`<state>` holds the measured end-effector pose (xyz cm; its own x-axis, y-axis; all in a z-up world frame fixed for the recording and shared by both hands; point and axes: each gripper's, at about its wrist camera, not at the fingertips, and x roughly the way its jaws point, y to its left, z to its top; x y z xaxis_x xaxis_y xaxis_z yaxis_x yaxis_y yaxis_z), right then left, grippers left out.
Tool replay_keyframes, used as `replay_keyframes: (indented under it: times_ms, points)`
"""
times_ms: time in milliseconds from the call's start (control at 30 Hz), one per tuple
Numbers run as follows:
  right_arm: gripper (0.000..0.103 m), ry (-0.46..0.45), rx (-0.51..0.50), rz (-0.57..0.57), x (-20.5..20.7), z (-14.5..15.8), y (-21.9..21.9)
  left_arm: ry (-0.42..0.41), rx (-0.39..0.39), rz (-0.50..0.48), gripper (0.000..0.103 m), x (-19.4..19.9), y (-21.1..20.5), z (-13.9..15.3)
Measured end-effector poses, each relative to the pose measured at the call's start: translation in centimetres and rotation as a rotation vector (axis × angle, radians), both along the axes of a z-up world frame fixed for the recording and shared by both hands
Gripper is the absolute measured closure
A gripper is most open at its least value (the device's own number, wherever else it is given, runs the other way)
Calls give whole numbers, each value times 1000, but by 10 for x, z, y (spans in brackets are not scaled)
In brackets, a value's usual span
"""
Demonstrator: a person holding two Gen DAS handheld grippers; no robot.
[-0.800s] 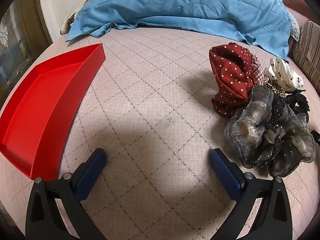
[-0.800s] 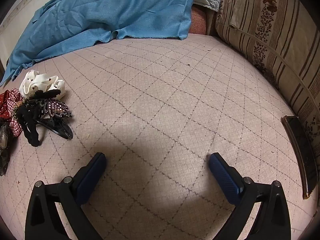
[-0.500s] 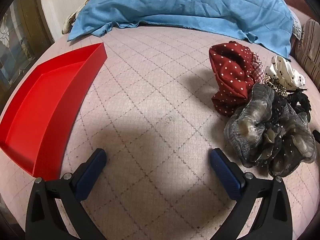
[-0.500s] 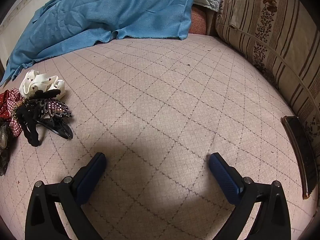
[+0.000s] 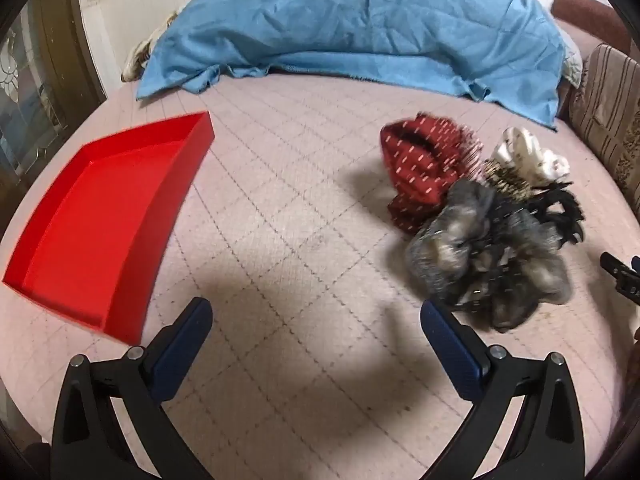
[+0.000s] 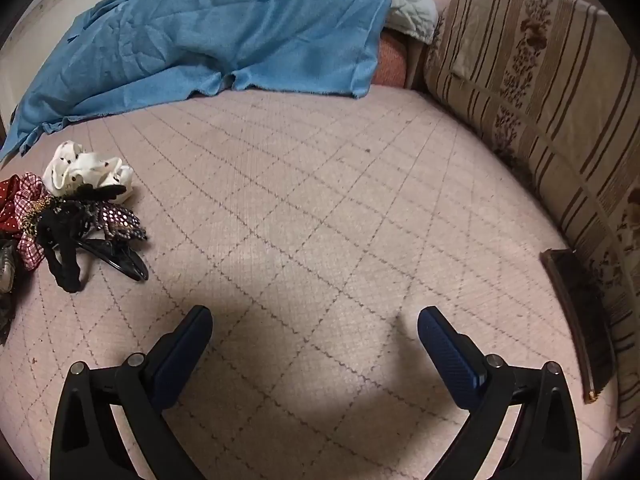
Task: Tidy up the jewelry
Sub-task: 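Move both tools toward the pile of scrunchies beside the red tray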
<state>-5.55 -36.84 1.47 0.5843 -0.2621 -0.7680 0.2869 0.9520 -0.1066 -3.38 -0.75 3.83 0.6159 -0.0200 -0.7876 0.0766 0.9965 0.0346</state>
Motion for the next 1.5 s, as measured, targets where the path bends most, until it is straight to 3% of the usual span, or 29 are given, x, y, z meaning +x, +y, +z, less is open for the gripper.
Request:
replay_keyframes:
  times_ms: [300,467,667,933,1500]
  points:
    - [0,-50,-4,-1,-22,29,17,-122,13,24,0,-29,-2,47]
    - [0,-79,2,8,-37,46,30,-236,15,58,0,-53,5,75]
    - [0,-112,-30,26,-53,67,47,-347,98,64,0,-75,2,108]
    - [0,-171,-34,40,-72,97,62,-394,173,56,0,-101,-2,124]
    - [0,-222,-60,75,-88,120,85,-404,135,108,0,-111,21,133]
